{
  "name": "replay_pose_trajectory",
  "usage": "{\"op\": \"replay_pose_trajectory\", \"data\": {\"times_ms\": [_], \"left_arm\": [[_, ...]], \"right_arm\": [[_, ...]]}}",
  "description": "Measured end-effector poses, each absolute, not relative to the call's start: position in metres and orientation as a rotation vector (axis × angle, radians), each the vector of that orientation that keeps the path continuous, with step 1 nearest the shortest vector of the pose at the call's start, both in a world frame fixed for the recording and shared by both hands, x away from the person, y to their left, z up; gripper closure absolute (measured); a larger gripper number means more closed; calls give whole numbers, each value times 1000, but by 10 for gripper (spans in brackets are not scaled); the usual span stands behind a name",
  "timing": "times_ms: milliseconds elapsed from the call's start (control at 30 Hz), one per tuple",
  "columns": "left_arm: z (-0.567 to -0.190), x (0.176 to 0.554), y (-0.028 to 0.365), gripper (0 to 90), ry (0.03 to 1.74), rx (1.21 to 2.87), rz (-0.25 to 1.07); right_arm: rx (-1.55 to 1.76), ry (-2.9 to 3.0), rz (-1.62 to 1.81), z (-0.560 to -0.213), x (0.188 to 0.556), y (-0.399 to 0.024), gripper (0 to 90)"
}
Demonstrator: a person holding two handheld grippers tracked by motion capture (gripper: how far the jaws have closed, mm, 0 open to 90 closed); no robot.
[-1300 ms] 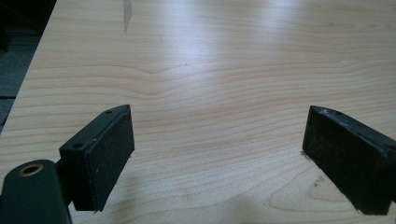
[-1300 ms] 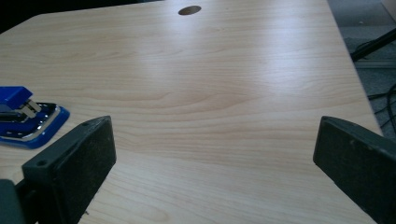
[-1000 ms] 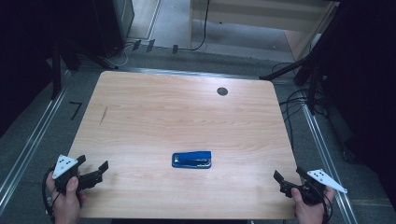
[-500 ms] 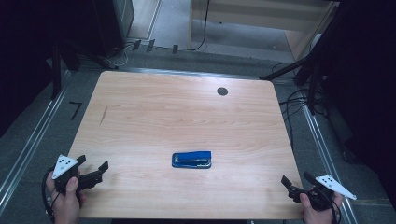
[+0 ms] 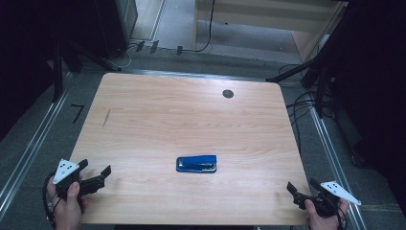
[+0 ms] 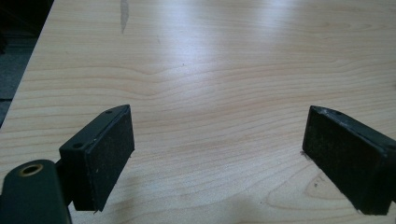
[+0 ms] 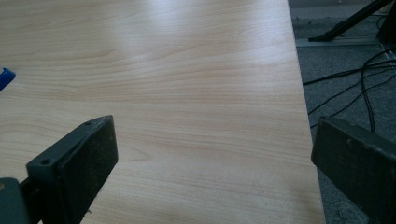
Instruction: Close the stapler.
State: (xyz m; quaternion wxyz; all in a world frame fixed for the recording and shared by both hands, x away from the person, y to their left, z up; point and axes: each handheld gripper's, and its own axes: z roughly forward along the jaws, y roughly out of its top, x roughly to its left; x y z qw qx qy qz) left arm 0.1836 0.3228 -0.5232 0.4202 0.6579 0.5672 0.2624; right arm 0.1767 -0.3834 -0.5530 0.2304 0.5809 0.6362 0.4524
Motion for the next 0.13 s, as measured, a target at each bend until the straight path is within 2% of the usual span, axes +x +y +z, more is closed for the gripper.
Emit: {"op": "replay_pose_trajectory", "data": {"times_ms": [133], "left_arm": [[-523,183,323,94,1420,1649,661]], "right_arm": [[1601,1749,1241,-553,176,-383,6]]}}
